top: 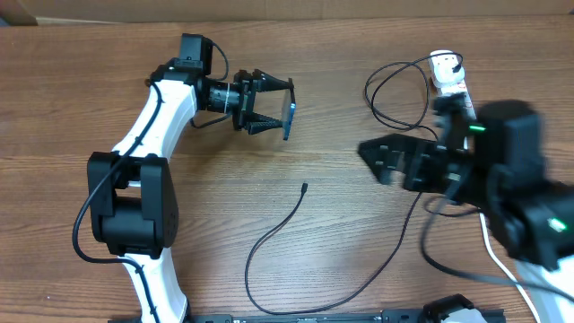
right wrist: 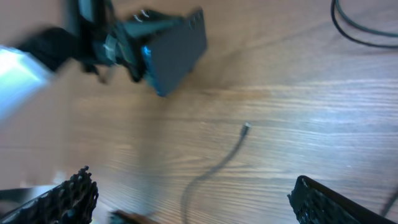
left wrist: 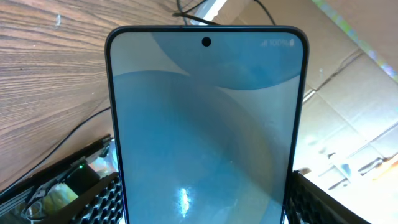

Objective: Plug charger to phone and switch on socket
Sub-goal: 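Raise the right arm and move its gripper toward the held phone, then close the right gripper on the phone's side edge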

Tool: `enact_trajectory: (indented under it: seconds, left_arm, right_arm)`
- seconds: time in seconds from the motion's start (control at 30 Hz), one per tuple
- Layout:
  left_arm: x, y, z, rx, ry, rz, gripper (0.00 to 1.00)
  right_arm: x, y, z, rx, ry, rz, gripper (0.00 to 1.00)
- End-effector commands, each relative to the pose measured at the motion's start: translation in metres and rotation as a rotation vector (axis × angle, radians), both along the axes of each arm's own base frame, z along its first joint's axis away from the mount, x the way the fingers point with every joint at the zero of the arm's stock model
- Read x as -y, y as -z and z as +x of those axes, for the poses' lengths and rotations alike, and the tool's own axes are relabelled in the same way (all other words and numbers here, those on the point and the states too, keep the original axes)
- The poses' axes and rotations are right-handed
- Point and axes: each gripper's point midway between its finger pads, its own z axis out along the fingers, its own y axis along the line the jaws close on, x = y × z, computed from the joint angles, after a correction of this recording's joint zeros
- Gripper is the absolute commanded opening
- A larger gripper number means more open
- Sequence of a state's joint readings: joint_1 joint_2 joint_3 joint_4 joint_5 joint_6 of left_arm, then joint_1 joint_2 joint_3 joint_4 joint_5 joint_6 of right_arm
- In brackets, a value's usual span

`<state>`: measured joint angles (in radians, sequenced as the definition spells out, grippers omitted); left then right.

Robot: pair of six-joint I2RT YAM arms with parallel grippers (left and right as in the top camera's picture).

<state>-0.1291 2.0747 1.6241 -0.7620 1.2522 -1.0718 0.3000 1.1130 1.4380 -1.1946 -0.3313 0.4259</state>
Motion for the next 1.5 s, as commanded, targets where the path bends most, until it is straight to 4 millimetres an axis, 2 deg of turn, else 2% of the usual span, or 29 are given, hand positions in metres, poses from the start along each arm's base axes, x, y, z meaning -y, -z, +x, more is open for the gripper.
enact_trajectory:
  seconds: [0.0,0.17,0.33,0.43,0.6,0.7,0.87,0.97,1.17,1.47]
  left_arm:
    - [0.013,-0.023,-0.005,0.044,0.017,0.006,0.66]
    - [0.026,-0.016,-0.01,-0.004,0.019,0.048,0.66]
    - [0.04,-0.014,-0.018,-0.054,0.031,0.06,0.66]
    - [0.045,-0.014,-0.022,-0.064,0.041,0.064,0.66]
    - [0.047,-0.009,-0.021,-0.071,0.03,0.091,0.66]
    - [0.047,-0.009,-0.021,-0.062,0.034,0.091,0.67]
    - [0.05,-0.009,-0.023,-0.03,0.05,0.09,0.67]
    - [0.053,-0.009,-0.025,-0.028,0.058,0.091,0.67]
    - [0.055,-0.009,-0.026,-0.027,0.063,0.092,0.67]
    - [0.057,-0.009,-0.028,-0.009,0.075,0.09,0.66]
  right_arm:
    - [-0.004,0.017,0.02,-0.005,0.137,-0.148,1.0]
    - [-0.041,0.033,0.043,0.014,0.249,-0.183,1.0]
    - [-0.067,0.044,0.064,0.032,0.25,-0.168,1.0]
    - [-0.069,0.064,0.076,-0.006,0.305,-0.194,1.0]
    - [-0.076,0.08,0.084,-0.026,0.303,-0.216,0.9]
    - [-0.077,0.083,0.086,-0.027,0.305,-0.221,0.82]
    - [-0.078,0.09,0.088,-0.041,0.304,-0.235,0.76]
    - [-0.079,0.095,0.089,-0.051,0.303,-0.245,0.68]
    - [-0.082,0.104,0.091,-0.068,0.298,-0.257,0.67]
    - [-0.079,0.101,0.098,-0.032,0.319,-0.27,0.52]
